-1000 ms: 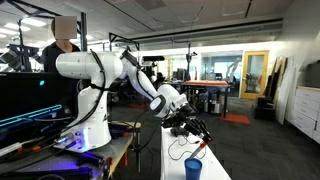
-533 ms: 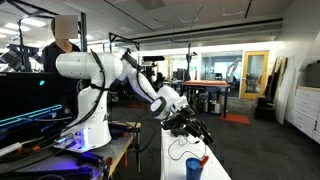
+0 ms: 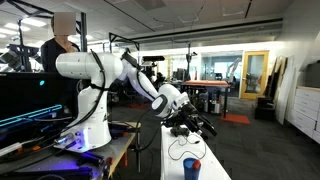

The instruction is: Get the marker from the table and put it in the blue cup

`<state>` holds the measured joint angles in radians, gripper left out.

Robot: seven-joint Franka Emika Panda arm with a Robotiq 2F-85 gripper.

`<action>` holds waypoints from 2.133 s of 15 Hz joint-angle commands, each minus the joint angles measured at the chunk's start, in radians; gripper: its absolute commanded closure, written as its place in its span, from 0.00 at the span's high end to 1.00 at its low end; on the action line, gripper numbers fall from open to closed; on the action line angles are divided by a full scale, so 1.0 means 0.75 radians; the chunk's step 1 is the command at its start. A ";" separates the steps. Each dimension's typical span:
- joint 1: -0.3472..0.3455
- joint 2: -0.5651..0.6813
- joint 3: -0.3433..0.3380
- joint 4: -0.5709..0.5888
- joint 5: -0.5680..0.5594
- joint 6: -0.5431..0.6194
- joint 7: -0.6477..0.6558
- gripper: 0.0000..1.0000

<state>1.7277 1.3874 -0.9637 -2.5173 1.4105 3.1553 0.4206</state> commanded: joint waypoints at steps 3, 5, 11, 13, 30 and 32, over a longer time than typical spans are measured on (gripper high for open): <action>0.124 0.008 -0.148 -0.106 -0.068 -0.068 0.042 1.00; 0.162 0.010 -0.209 -0.133 -0.096 -0.099 0.038 1.00; 0.259 -0.038 -0.462 -0.165 -0.238 -0.286 -0.045 1.00; 0.269 -0.110 -0.545 -0.145 -0.273 -0.362 -0.140 1.00; 0.267 -0.683 -0.988 -0.119 -0.932 -0.697 -0.303 1.00; 0.285 -0.729 -1.036 -0.116 -0.965 -0.743 -0.325 1.00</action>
<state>1.9372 0.8760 -1.7365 -2.6005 0.7368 2.5728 0.1410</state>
